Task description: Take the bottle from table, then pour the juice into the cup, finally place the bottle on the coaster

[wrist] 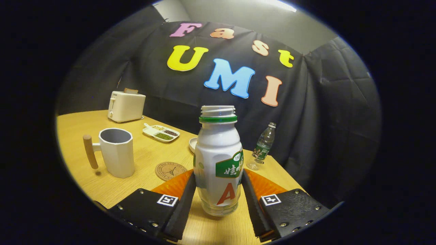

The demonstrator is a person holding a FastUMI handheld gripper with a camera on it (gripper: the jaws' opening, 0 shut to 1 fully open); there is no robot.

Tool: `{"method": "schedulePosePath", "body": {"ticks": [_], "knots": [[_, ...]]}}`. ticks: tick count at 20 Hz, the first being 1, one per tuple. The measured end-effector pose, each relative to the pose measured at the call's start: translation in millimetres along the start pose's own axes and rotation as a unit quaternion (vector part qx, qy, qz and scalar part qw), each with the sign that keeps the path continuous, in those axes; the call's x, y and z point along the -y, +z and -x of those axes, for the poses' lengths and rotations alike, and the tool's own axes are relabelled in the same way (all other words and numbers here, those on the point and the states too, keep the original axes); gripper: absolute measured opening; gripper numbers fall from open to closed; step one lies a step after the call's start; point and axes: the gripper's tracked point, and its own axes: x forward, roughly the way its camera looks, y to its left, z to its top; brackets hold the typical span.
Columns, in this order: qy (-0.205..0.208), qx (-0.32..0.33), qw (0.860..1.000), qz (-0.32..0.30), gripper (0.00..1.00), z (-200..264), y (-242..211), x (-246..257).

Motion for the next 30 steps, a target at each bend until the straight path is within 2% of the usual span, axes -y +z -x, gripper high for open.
{"method": "schedulePosePath", "body": {"ticks": [6,11,19,30], "knots": [[0.003,-0.003,0.996,0.084,0.74,-8,20,-21],[-0.013,0.0,0.986,0.165,0.74,-14,32,-31],[-0.039,0.023,0.958,0.282,0.74,-16,51,-43],[-0.055,0.039,0.906,0.418,0.74,-19,60,-62]]}}
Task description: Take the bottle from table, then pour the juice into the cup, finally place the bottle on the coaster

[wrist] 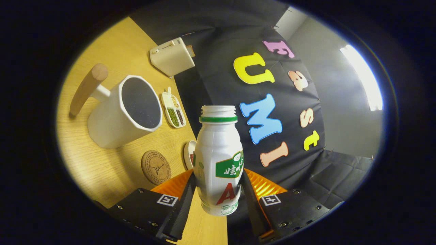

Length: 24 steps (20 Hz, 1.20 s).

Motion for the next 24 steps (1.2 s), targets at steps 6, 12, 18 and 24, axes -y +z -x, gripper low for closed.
{"method": "schedulePosePath", "body": {"ticks": [6,12,18,24], "knots": [[-0.007,0.002,0.999,0.041,0.74,-4,3,1],[-0.03,0.01,0.995,0.093,0.74,-5,7,5],[-0.034,0.016,0.992,0.123,0.74,-5,8,5],[-0.053,0.031,0.985,0.16,0.74,-3,13,8]]}}
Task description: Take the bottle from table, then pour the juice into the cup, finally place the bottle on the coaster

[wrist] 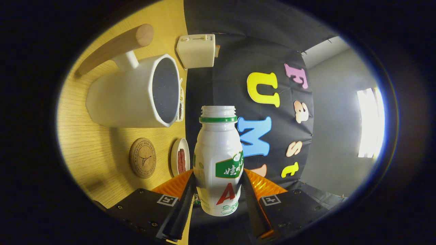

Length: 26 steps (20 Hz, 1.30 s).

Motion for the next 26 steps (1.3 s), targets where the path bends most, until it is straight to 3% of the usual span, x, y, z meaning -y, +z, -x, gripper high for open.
{"method": "schedulePosePath", "body": {"ticks": [26], "knots": [[-0.029,0.02,0.998,0.06,0.74,1.3,6.6,4.6]]}}
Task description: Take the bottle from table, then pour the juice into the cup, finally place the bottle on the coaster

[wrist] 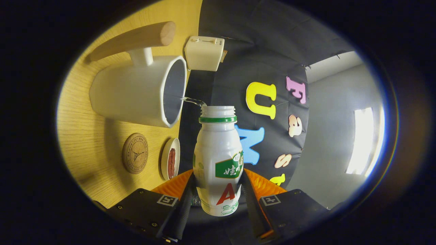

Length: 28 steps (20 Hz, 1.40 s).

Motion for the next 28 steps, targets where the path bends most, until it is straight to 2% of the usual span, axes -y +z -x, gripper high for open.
{"method": "schedulePosePath", "body": {"ticks": [28], "knots": [[-0.031,0.006,0.999,0.037,0.73,-0.7,-5.2,7.1]]}}
